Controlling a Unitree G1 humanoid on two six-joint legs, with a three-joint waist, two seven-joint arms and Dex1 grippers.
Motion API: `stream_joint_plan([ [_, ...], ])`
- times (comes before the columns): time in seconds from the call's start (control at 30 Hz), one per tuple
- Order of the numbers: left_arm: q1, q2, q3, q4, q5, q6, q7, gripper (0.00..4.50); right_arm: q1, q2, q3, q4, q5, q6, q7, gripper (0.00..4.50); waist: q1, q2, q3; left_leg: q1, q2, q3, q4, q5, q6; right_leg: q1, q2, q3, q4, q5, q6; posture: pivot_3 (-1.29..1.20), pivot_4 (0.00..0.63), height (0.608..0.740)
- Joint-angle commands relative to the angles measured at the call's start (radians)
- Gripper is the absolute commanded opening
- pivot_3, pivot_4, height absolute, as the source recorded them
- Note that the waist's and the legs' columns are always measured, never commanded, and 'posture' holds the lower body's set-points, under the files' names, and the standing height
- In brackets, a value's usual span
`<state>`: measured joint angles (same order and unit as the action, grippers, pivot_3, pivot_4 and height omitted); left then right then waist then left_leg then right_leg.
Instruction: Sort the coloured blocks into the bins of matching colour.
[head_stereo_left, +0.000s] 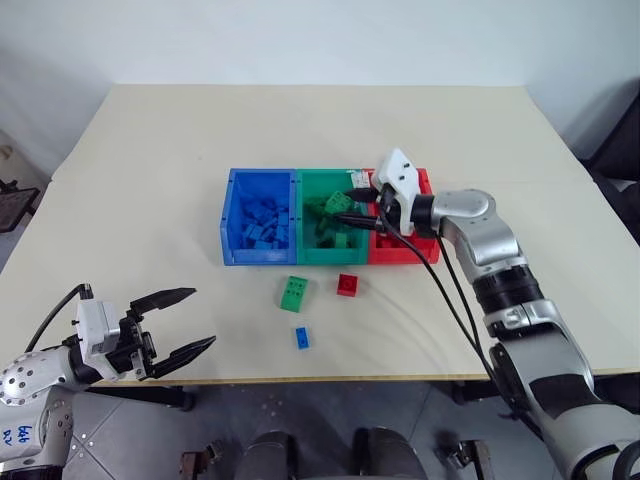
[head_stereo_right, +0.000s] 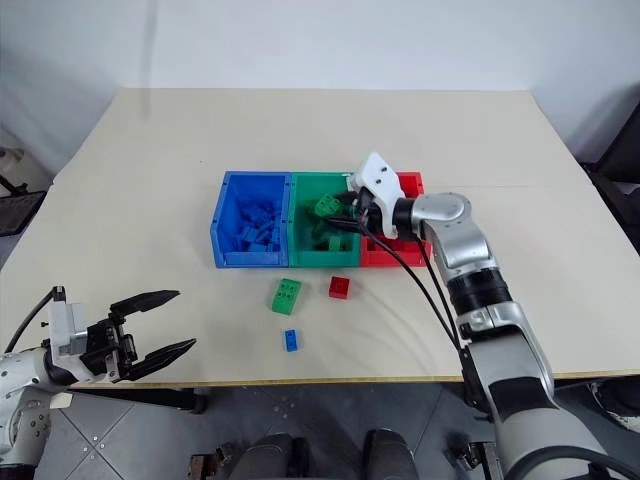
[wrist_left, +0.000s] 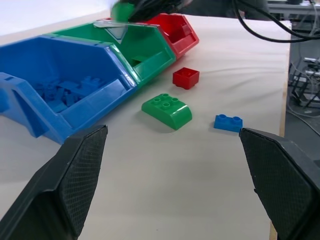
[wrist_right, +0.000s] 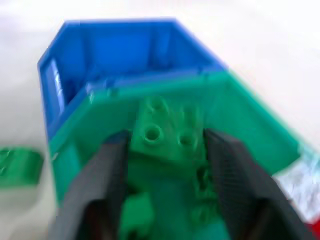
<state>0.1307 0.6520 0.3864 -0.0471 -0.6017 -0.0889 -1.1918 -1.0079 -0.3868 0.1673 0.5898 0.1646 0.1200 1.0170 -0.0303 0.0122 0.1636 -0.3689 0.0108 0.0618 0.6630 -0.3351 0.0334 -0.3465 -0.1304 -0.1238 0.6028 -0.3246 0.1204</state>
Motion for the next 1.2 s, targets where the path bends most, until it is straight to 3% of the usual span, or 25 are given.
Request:
stream_joint_plan([
  [0.03,0.016,-0.004,0.024,-0.038,-0.010,-0.015,0.009,4.50,-0.016,-0.013,-0.035,0.019,0.001,-0.050,0.019,3.90,0.001,0.000,0.000,0.000,0.000,-0.001,0.000,0.000,0.000,0.000,0.000,0.000,0.000,0.000,0.000,0.00,0.150,0.740],
  [0.1,0.019,-0.004,0.025,-0.041,-0.011,-0.014,0.010,4.50,-0.002,-0.029,-0.040,0.000,0.005,-0.052,0.044,4.48,0.000,0.000,0.000,0.000,0.000,-0.001,0.000,0.000,0.000,0.000,0.000,0.000,0.000,0.000,0.000,0.00,0.150,0.740],
  [0.27,-0.010,-0.002,0.008,-0.022,-0.008,-0.009,0.006,4.50,0.090,-0.120,-0.070,-0.129,0.052,0.005,0.137,4.48,0.003,0.000,0.000,0.000,0.000,-0.001,0.000,0.000,0.000,0.001,0.000,0.000,0.000,0.000,0.000,0.00,0.150,0.740],
  [0.5,-0.063,0.020,0.008,0.062,-0.013,-0.006,-0.046,4.50,0.422,-0.384,-0.168,-0.412,0.195,0.039,0.390,4.48,0.007,0.000,0.000,0.000,0.000,-0.001,0.000,0.000,0.000,0.004,0.000,-0.003,-0.007,0.000,0.000,0.00,0.150,0.740],
  [0.8,-0.087,0.065,0.041,0.192,-0.004,-0.037,-0.134,4.50,0.691,-0.592,-0.348,-0.339,0.236,-0.017,0.475,4.48,0.008,0.000,0.000,0.001,0.002,0.004,-0.001,-0.001,0.001,0.005,-0.001,-0.007,-0.011,0.000,0.000,0.00,0.150,0.740],
  [0.97,-0.104,0.078,0.038,0.216,-0.001,-0.036,-0.146,4.50,0.746,-0.618,-0.380,-0.374,0.237,-0.006,0.447,4.48,0.006,0.000,0.000,0.001,0.002,0.004,0.000,-0.001,0.001,0.006,-0.002,-0.007,-0.011,0.000,0.000,0.00,0.150,0.740],
  [1.2,-0.131,0.069,0.022,0.203,0.007,-0.024,-0.136,4.50,0.729,-0.531,-0.289,-0.547,0.216,0.113,0.304,4.48,0.003,0.000,0.000,0.001,0.002,0.003,0.000,-0.001,0.000,0.005,-0.001,-0.006,-0.011,0.000,0.000,0.00,0.150,0.740],
])
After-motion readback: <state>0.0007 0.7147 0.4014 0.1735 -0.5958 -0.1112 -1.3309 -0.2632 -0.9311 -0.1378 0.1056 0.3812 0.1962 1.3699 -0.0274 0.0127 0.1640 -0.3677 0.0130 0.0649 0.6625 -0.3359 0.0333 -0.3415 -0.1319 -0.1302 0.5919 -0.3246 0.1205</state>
